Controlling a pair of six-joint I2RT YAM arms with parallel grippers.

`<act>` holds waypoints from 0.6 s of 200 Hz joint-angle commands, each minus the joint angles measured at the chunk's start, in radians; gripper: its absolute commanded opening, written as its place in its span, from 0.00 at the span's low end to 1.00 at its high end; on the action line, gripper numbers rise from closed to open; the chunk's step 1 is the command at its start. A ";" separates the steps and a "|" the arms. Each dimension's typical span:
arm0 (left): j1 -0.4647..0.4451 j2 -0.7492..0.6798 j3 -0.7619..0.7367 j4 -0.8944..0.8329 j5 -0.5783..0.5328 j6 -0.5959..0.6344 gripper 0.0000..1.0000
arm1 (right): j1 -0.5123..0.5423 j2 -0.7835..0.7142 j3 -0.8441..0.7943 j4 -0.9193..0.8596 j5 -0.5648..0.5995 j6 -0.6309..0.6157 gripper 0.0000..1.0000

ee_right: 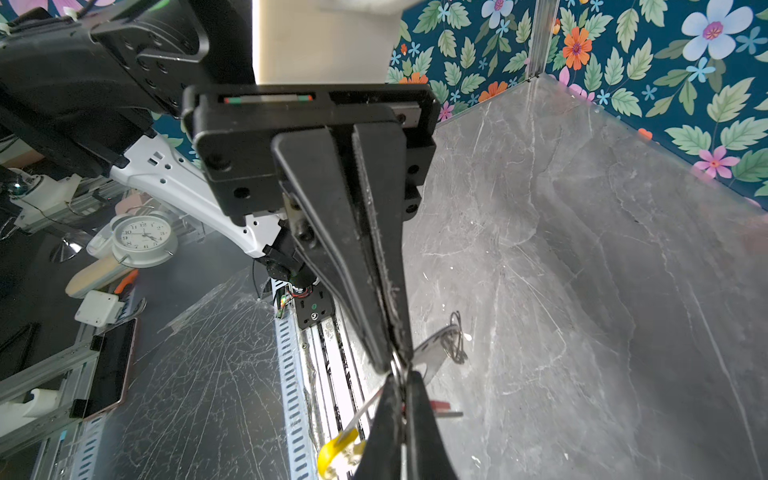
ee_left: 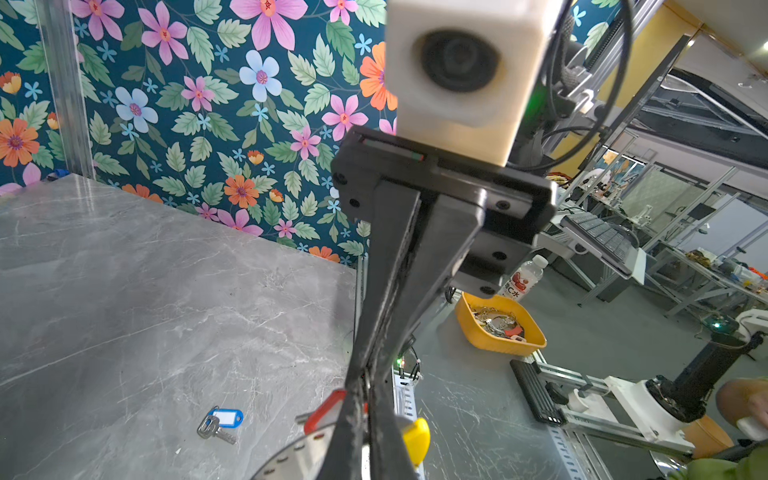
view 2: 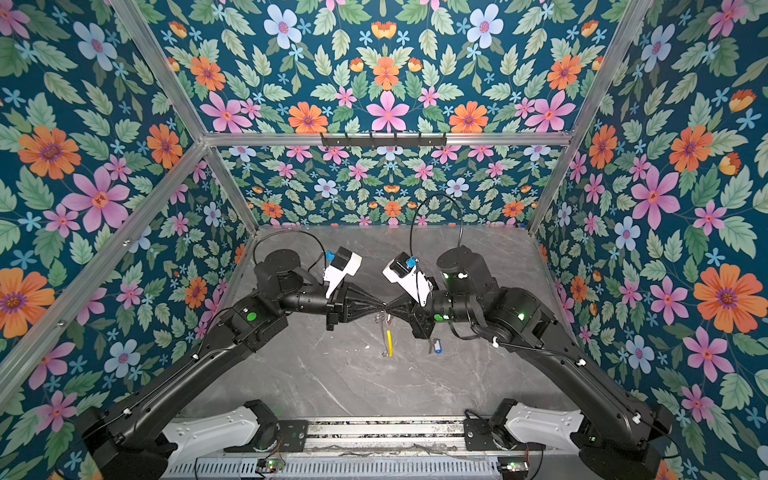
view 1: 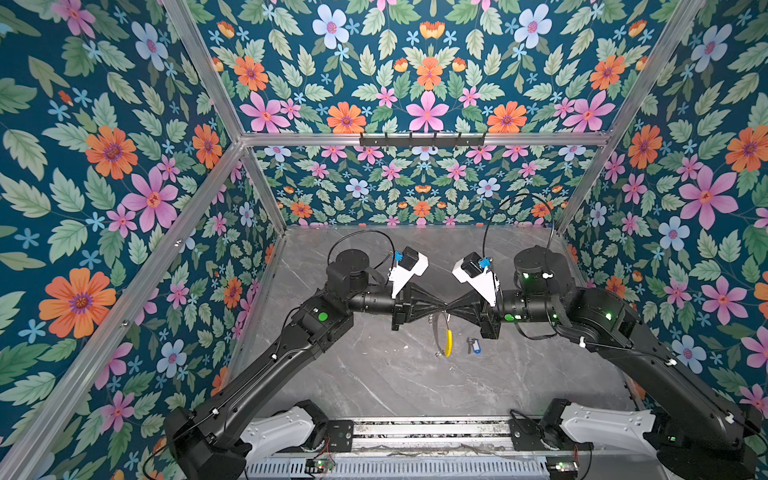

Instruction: Remove the keys from the keyring

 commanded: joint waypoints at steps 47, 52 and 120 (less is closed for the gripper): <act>-0.003 -0.077 -0.095 0.212 -0.049 -0.028 0.00 | 0.011 -0.072 -0.083 0.173 0.032 0.013 0.18; -0.004 -0.084 -0.105 0.229 -0.059 -0.032 0.00 | 0.011 -0.091 -0.107 0.206 0.039 0.020 0.24; -0.003 -0.141 -0.230 0.477 -0.117 -0.110 0.00 | -0.039 -0.229 -0.332 0.497 -0.102 0.142 0.55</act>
